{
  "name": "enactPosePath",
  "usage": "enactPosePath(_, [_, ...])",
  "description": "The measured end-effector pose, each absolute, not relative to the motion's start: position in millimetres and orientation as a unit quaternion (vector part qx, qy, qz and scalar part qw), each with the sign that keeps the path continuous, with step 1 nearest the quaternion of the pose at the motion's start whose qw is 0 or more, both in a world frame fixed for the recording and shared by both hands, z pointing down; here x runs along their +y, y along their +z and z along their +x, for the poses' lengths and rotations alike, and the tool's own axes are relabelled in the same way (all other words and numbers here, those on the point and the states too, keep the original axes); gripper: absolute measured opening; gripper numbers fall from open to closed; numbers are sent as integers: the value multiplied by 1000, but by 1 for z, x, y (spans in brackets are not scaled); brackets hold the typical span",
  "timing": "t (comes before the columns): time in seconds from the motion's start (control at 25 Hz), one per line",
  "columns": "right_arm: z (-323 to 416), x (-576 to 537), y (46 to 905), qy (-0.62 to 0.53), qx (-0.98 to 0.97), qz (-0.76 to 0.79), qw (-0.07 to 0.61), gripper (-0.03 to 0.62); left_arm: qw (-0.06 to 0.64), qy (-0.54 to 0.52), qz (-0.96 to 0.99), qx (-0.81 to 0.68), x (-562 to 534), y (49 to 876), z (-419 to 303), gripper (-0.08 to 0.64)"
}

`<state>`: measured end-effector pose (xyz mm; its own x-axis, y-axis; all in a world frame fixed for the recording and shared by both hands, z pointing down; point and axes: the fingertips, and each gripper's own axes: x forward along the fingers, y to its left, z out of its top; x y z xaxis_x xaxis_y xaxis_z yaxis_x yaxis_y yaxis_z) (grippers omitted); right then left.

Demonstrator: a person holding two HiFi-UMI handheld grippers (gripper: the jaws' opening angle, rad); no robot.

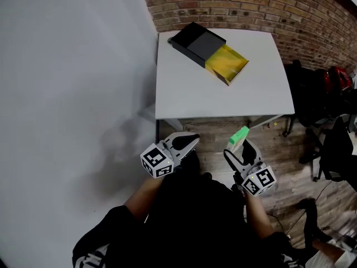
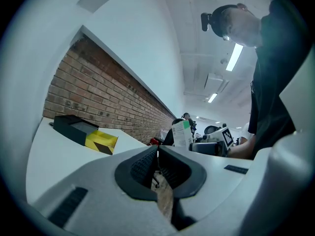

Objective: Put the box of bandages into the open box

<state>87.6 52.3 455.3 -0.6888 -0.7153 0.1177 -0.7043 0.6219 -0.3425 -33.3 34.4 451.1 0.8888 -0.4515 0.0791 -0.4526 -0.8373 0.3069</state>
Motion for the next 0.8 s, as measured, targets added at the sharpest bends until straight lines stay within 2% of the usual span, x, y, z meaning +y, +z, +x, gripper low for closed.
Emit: enactPosePath(0.8, [55, -108, 439, -173, 880, -441, -2, 350, 174, -8, 970, -170, -133, 447, -57, 17])
